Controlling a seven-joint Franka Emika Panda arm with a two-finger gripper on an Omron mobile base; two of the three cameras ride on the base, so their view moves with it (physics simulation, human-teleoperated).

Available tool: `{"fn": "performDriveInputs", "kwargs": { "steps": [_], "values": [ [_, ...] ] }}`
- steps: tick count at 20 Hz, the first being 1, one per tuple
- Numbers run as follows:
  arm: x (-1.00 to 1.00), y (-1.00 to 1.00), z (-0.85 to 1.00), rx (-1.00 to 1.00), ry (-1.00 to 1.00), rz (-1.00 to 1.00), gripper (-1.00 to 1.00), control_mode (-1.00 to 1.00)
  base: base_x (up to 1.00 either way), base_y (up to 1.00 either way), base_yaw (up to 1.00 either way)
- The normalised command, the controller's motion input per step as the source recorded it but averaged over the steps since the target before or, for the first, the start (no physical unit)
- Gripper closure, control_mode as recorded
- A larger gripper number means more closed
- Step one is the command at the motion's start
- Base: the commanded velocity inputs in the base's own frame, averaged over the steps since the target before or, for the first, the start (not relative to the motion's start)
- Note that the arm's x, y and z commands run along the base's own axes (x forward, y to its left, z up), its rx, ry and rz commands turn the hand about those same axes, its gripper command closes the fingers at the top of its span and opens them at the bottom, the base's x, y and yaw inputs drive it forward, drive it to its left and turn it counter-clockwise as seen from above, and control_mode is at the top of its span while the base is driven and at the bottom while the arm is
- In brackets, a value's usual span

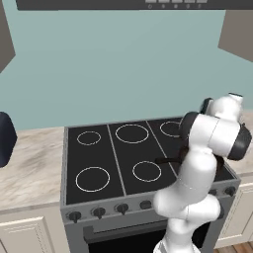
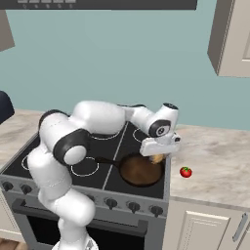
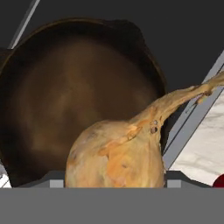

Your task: Place the pan on the front right burner on the stove. Then place the tomato and the onion in the pan and turn on the front right burner.

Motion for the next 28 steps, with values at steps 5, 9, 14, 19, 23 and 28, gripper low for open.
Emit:
{"fn": "performDriveInputs", "kwargs": {
  "steps": [5, 9, 14, 19, 23, 28],
  "values": [
    [-0.25, 0.52, 0.03, -0.09, -0.08, 0.00, 1.00, -1.00, 0.00, 0.00, 0.00],
    [0.00, 0.44, 0.00, -0.05, 0.00, 0.00, 1.00, -1.00, 0.00, 0.00, 0.00],
    [0.01, 0.27, 0.00, -0.02, 0.00, 0.00, 1.00, -1.00, 0.00, 0.00, 0.00],
    [0.18, 0.02, 0.00, 0.00, 0.00, 0.00, 1.00, -1.00, 0.00, 0.00, 0.00],
    [0.21, 0.00, -0.05, 0.00, 0.00, 0.00, 1.00, -1.00, 0.00, 0.00, 0.00],
    [0.17, 0.00, -0.12, 0.00, 0.00, 0.00, 1.00, -1.00, 0.00, 0.00, 0.00]
  ]
}}
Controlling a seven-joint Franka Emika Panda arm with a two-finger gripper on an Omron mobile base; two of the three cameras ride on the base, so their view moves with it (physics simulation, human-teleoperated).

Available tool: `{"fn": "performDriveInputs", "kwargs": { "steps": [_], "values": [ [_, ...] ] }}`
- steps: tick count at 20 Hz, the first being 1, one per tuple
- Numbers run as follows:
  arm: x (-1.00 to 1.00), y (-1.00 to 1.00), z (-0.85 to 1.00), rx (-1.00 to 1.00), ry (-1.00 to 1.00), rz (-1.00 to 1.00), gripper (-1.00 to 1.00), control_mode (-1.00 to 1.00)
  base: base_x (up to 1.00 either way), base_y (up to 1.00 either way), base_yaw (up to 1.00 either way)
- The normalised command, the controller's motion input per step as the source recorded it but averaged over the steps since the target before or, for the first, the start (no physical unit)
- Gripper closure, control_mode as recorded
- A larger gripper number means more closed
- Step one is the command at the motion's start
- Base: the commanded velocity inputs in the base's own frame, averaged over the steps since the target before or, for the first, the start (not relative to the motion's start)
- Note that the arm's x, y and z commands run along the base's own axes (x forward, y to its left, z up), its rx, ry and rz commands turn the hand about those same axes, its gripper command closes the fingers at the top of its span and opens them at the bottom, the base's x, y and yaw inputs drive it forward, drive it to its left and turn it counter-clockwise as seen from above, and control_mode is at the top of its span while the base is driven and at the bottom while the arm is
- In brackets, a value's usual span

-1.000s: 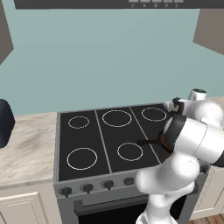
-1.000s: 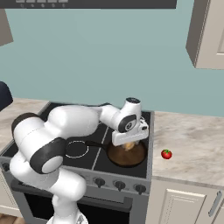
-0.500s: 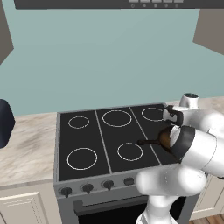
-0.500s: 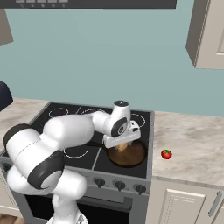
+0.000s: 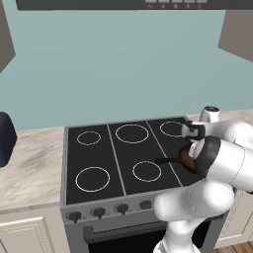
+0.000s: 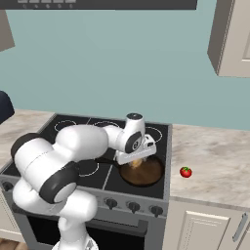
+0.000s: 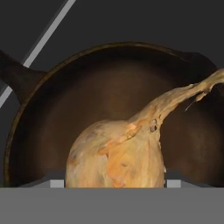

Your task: Place the pan on the front right burner on the stove. Then place the tomato and the onion in the pan and turn on the front right burner.

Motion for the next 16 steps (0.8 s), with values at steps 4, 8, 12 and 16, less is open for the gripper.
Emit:
{"fn": "performDriveInputs", "kwargs": {
  "steps": [4, 8, 12, 16],
  "values": [
    [0.13, 0.00, -0.21, 0.00, 0.00, 0.00, 1.00, -1.00, 0.00, 0.00, 0.00],
    [0.03, 0.00, -0.30, 0.00, 0.00, 0.00, 1.00, -1.00, 0.00, 0.00, 0.00],
    [0.00, 0.01, -0.20, 0.00, 0.00, 0.00, 1.00, -1.00, 0.00, 0.00, 0.00],
    [0.00, 0.02, -0.03, 0.00, 0.00, 0.00, -1.00, -1.00, 0.00, 0.00, 0.00]
  ]
}}
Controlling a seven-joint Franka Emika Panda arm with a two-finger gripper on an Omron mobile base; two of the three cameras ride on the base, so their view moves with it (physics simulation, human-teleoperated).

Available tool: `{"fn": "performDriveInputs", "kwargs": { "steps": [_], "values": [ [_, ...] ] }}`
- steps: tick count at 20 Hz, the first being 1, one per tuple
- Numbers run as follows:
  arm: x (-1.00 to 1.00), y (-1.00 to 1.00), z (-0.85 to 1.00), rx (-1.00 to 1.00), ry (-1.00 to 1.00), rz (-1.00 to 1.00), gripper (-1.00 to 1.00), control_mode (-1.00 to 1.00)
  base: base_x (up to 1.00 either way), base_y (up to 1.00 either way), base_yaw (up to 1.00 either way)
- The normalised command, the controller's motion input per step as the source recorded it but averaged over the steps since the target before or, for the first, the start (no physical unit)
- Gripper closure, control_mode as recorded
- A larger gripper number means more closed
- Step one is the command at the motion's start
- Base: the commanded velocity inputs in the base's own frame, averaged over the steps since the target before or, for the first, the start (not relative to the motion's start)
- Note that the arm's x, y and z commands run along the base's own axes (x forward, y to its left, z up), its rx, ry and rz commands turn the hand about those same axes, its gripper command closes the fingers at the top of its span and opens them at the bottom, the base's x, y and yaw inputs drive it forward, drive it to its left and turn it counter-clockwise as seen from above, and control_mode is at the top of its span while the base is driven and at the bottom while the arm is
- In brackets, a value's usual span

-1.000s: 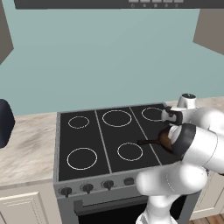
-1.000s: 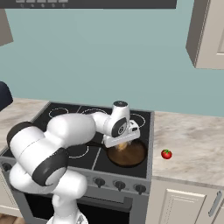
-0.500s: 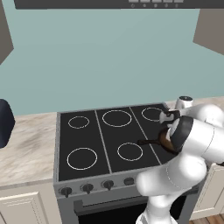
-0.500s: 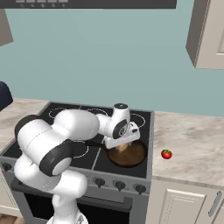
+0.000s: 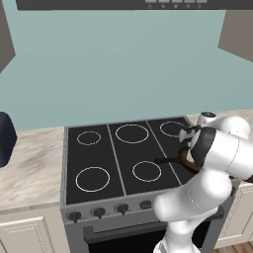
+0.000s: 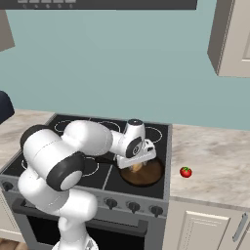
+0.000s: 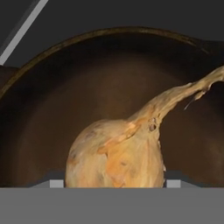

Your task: Place the pan on the front right burner on the stove. Then place the tomato and the onion in the pan and turn on the front right burner.

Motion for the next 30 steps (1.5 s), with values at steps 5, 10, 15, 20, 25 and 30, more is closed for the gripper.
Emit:
{"fn": "performDriveInputs", "kwargs": {
  "steps": [5, 10, 15, 20, 25, 30],
  "values": [
    [0.00, 0.00, 0.03, 0.00, 0.00, 0.00, -1.00, -1.00, 0.00, 0.00, 0.00],
    [-0.15, 0.00, 0.36, 0.00, 0.00, -0.01, -1.00, -1.00, 0.00, 0.00, 0.00],
    [-0.36, -0.12, 0.65, 0.00, 0.00, -0.04, -1.00, -1.00, 0.00, 0.00, 0.00],
    [-0.07, -0.38, 0.35, 0.00, 0.00, -0.07, -1.00, -1.00, 0.00, 0.00, 0.00],
    [0.00, -0.55, 0.06, 0.00, 0.00, -0.10, -1.00, -1.00, 0.00, 0.00, 0.00],
    [0.00, -0.53, 0.00, 0.00, 0.00, -0.09, -1.00, -1.00, 0.00, 0.00, 0.00]
  ]
}}
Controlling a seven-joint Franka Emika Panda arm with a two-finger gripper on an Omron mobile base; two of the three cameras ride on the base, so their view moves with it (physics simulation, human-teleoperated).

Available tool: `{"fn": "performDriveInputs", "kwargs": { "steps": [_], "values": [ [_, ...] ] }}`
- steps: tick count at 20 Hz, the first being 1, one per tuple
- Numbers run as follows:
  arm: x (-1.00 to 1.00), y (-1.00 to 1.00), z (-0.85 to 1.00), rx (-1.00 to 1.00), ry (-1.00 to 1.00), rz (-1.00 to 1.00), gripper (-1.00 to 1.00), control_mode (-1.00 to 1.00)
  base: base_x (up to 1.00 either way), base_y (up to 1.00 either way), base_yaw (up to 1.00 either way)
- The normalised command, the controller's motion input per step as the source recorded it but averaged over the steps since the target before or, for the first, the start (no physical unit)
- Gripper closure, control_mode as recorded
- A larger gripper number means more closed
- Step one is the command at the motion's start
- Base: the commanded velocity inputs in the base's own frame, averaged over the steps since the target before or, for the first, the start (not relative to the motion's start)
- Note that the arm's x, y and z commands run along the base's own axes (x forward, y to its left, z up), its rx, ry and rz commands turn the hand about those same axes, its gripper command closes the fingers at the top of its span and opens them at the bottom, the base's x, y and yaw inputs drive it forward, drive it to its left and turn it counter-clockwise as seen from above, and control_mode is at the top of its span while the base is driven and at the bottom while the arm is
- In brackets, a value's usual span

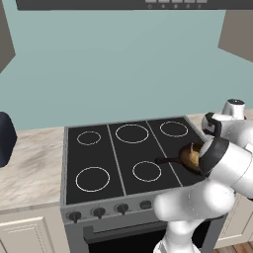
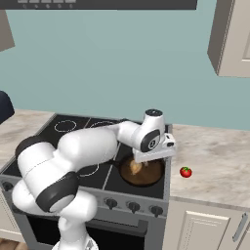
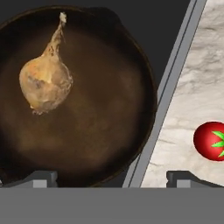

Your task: Place the pan on the front right burner on the stove. Then place the tomato and the onion in the pan and turn on the front right burner.

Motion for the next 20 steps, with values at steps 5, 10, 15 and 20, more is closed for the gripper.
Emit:
{"fn": "performDriveInputs", "kwargs": {
  "steps": [5, 10, 15, 20],
  "values": [
    [0.01, -0.48, 0.00, 0.00, 0.00, -0.08, -1.00, -1.00, 0.00, 0.00, 0.00],
    [0.09, -0.42, 0.00, 0.00, 0.00, -0.07, -1.00, -1.00, 0.00, 0.00, 0.00],
    [0.10, -0.37, 0.00, 0.00, 0.00, -0.05, -1.00, -1.00, 0.00, 0.00, 0.00],
    [0.17, -0.34, -0.02, 0.00, 0.00, -0.02, -1.00, -1.00, 0.00, 0.00, 0.00]
  ]
}}
